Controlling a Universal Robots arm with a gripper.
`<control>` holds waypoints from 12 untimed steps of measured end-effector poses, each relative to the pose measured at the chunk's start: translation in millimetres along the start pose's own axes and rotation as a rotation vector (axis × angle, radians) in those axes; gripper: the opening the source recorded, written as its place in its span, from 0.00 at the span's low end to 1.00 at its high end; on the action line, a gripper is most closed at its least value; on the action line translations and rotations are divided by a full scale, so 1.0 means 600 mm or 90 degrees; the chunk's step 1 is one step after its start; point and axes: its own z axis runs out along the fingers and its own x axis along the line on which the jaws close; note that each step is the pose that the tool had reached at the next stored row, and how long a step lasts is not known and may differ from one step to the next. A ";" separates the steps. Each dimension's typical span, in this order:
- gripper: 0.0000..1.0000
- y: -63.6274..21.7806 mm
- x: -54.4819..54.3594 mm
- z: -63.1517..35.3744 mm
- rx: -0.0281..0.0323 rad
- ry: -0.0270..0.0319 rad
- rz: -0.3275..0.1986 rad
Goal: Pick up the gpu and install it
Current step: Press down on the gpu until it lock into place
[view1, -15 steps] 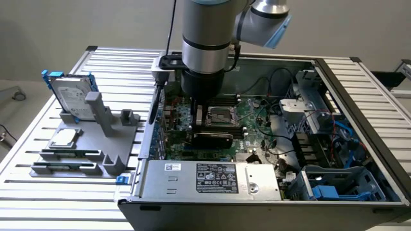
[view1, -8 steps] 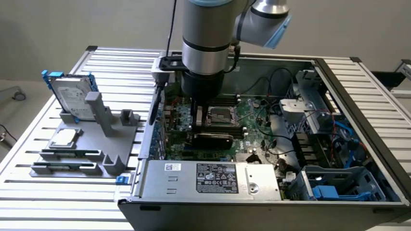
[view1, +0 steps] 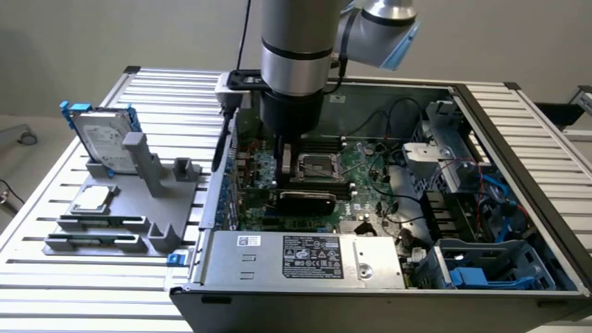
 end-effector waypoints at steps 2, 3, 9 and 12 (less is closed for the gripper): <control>0.11 0.003 0.000 -0.006 -0.0003 0.0000 0.000; 0.11 0.006 0.000 -0.007 -0.0005 0.0001 0.000; 0.11 0.028 0.001 -0.012 -0.0081 0.0001 0.000; 0.11 0.040 0.001 -0.013 -0.0141 0.0002 0.000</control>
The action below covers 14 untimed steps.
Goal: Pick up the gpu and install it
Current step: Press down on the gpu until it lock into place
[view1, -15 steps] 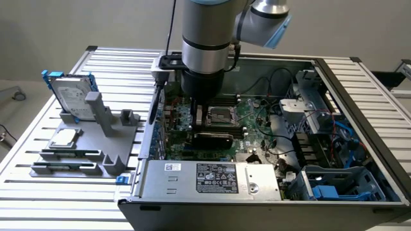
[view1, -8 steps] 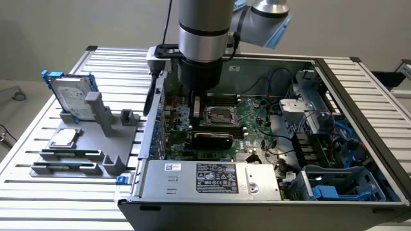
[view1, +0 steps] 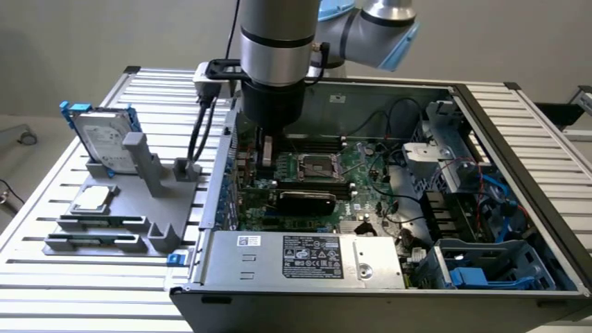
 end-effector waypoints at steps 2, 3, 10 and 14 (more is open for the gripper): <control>0.11 0.008 0.000 0.000 -0.0038 0.0001 0.000; 0.11 0.012 0.000 0.000 -0.0053 0.0001 0.000; 0.11 0.036 0.001 -0.001 -0.0078 0.0083 0.001; 0.11 0.041 0.001 -0.004 -0.0078 0.0200 0.001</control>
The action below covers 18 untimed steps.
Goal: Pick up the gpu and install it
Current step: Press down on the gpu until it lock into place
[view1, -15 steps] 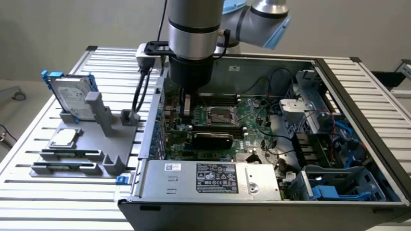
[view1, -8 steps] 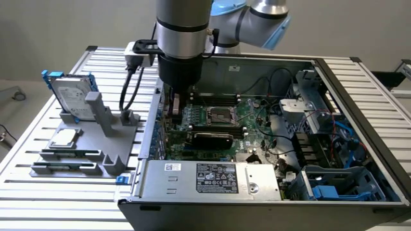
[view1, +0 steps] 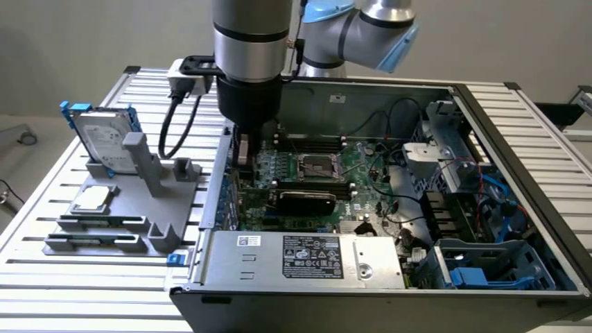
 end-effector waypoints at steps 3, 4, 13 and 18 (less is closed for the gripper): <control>0.11 0.001 0.000 -0.012 -0.0011 0.0041 0.000; 0.11 0.001 0.001 -0.014 -0.0015 0.0053 0.000; 0.11 0.001 0.008 -0.014 -0.0019 0.0122 0.001; 0.11 0.003 0.008 -0.011 -0.0020 0.0123 0.001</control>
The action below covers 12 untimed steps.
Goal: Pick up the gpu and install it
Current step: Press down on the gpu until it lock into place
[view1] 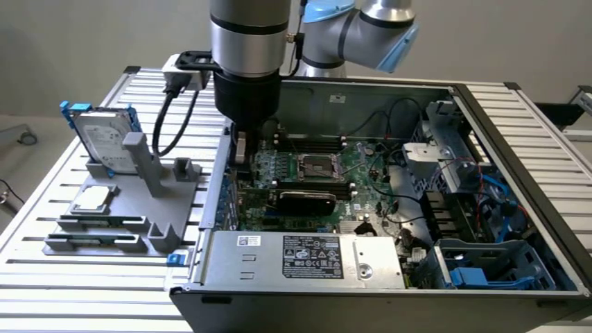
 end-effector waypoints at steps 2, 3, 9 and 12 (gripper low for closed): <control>0.11 0.000 0.000 0.000 -0.0002 -0.0006 0.001; 0.11 0.000 0.000 0.000 -0.0003 -0.0010 0.002; 0.11 0.002 0.000 0.000 -0.0018 -0.0050 0.015; 0.11 0.002 0.000 0.001 -0.0026 -0.0073 0.026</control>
